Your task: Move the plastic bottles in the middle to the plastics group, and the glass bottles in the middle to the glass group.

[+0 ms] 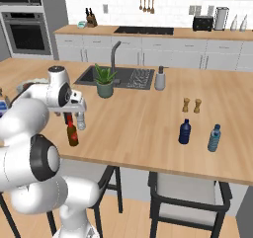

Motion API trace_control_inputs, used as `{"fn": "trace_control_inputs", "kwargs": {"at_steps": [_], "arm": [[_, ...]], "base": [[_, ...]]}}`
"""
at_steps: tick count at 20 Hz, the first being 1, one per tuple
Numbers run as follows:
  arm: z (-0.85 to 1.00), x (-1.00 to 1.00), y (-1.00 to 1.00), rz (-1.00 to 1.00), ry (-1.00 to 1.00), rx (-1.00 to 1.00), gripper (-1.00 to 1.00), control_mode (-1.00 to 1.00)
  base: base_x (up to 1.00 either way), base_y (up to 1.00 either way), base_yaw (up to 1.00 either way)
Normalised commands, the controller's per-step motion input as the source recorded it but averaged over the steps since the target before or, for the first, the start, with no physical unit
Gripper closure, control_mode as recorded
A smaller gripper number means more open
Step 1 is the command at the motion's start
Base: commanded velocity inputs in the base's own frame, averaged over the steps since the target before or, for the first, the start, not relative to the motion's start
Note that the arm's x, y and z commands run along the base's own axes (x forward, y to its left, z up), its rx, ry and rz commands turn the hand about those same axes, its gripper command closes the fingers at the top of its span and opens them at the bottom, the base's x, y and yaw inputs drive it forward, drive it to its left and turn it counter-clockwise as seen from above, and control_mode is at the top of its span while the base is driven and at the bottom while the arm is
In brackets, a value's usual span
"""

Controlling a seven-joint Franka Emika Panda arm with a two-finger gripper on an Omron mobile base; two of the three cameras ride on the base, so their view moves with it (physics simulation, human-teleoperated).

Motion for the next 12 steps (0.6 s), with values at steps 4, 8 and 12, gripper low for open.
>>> {"fn": "trace_control_inputs", "kwargs": {"at_steps": [4, 8, 12], "arm": [[-0.30, 0.12, 0.00, 0.03, 0.00, 0.00, -1.00, -1.00], [-0.25, 0.05, 0.04, 0.01, 0.00, 0.00, -1.00, -1.00], [-0.20, 0.02, 0.05, 0.01, 0.00, 0.00, -1.00, -1.00]], "base": [[0.00, 0.00, 0.00], [0.00, 0.00, 0.00], [0.00, 0.00, 0.00]]}}
